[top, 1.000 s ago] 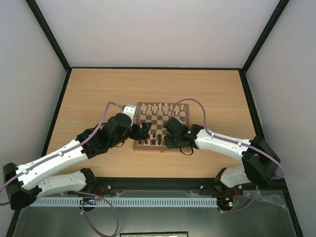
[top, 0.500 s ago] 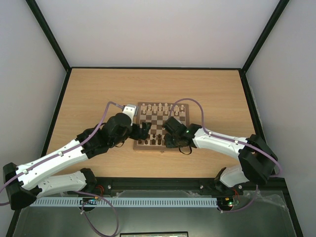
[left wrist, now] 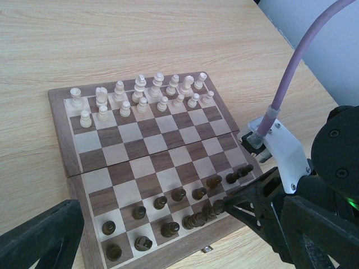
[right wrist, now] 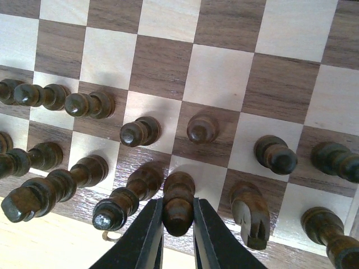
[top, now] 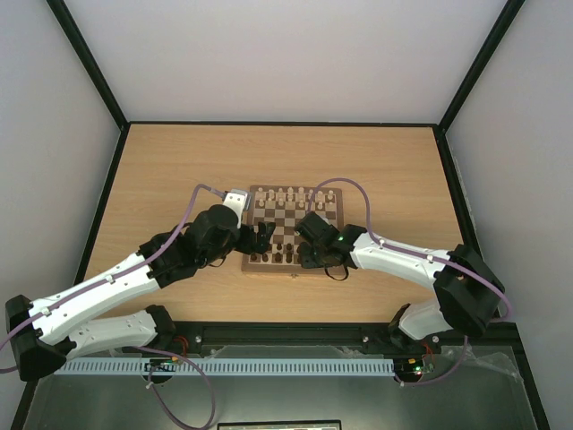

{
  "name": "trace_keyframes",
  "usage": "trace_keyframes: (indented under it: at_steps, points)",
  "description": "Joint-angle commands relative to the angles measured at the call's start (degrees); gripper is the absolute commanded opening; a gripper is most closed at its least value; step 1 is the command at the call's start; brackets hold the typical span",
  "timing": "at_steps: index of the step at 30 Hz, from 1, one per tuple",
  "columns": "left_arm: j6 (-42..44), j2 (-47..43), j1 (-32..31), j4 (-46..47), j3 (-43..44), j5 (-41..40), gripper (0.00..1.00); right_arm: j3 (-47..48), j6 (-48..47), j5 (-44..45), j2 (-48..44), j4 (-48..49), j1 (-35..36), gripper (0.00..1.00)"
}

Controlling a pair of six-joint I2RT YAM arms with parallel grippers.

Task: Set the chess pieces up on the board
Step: Adjust the chess piece on the chessboard, then reset both arms

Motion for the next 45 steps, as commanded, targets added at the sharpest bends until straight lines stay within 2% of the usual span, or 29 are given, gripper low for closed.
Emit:
trace_keyframes:
  at_steps: [1, 17, 28, 39, 43, 44, 45]
  points:
    - [0.6, -0.1, 0.3, 1.1, -0.7, 0.3, 0.99, 0.4, -0.4, 1.6, -1.1, -3.2, -0.2, 0.14]
    - [0.9, 0.5, 0.3, 1.6, -0.6, 1.0, 0.99, 0.9, -1.0, 2.2, -1.5, -4.6, 0.2, 0.12]
    - [1.0, 0.5, 0.3, 1.7, -0.6, 1.1, 0.99, 1.3, -1.3, 2.0, -1.2, -4.6, 0.6, 0.24]
    - [1.0, 0.2, 0.3, 1.8, -0.4, 1.1, 0.99, 3.6, -1.0, 2.5, -8.3, -7.8, 2.2, 0.60]
    - [1.0, 0.3, 0.3, 1.7, -0.2, 1.1, 0.99, 3.6, -0.9, 2.1, -12.9, -8.2, 2.2, 0.84]
    - [1.1, 0.3, 0.3, 1.7, -0.1, 1.1, 0.99, 3.6, -1.0, 2.0, -13.9, -8.4, 2.2, 0.99]
    - [1.1, 0.3, 0.3, 1.7, -0.2, 1.0, 0.99, 3.6, -1.1, 1.9, -15.1, -8.4, 2.2, 0.99]
